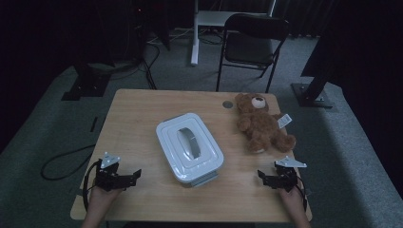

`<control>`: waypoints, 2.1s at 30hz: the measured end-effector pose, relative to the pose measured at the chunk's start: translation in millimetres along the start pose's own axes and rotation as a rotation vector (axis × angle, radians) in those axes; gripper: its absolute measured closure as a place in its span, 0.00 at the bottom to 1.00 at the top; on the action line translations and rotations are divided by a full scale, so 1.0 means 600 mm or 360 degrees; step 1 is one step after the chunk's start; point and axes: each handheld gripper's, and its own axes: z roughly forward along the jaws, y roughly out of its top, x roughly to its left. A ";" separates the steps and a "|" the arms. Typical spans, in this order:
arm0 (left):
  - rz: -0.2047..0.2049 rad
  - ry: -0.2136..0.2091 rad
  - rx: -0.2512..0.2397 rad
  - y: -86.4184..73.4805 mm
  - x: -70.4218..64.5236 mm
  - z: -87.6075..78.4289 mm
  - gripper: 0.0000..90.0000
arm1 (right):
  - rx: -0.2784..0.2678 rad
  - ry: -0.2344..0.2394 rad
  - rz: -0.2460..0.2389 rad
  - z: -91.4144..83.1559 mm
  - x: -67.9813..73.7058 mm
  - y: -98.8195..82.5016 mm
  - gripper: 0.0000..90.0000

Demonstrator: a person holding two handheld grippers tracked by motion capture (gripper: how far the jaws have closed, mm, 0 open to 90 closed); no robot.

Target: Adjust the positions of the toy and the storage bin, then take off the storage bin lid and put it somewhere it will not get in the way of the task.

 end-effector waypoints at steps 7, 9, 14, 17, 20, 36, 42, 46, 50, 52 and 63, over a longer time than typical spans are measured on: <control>0.0130 -0.0126 -0.0086 0.046 -0.044 -0.023 0.01 | 0.0053 0.0025 -0.0014 0.004 0.001 -0.001 0.14; 0.0148 -0.0145 -0.0121 0.060 -0.057 -0.030 0.01 | 0.0067 0.0018 -0.0021 0.005 0.003 -0.001 0.14; 0.0237 -0.0141 -0.0143 0.092 -0.090 -0.036 0.01 | 0.0080 -0.0017 -0.0038 0.006 0.006 0.000 0.14; 0.0261 -0.0156 -0.0148 0.107 -0.108 -0.037 0.01 | 0.0081 -0.0016 -0.0035 0.006 0.006 -0.001 0.14; 0.0288 -0.0156 -0.0155 0.122 -0.124 -0.039 0.01 | 0.0082 -0.0027 -0.0040 0.006 0.007 0.000 0.14; 0.0319 -0.0293 -0.0182 0.179 -0.189 -0.022 0.01 | 0.0085 -0.0037 -0.0036 0.006 0.007 0.000 0.14; 0.0326 -0.0308 -0.0158 0.194 -0.210 -0.001 0.01 | 0.0085 -0.0036 -0.0035 0.006 0.007 0.000 0.14; 0.0311 -0.0319 -0.0128 0.200 -0.218 0.017 0.01 | 0.0085 -0.0037 -0.0035 0.006 0.007 0.000 0.14; 0.0267 -0.0331 -0.0141 0.206 -0.223 0.032 0.01 | 0.0084 -0.0037 -0.0034 0.006 0.007 0.000 0.14; 0.0261 -0.0321 -0.0119 0.209 -0.225 0.041 0.01 | 0.0083 -0.0037 -0.0035 0.006 0.007 0.000 0.15; 0.0243 -0.0272 -0.0066 0.222 -0.241 0.074 0.01 | 0.0081 -0.0040 -0.0030 0.006 0.007 0.000 0.15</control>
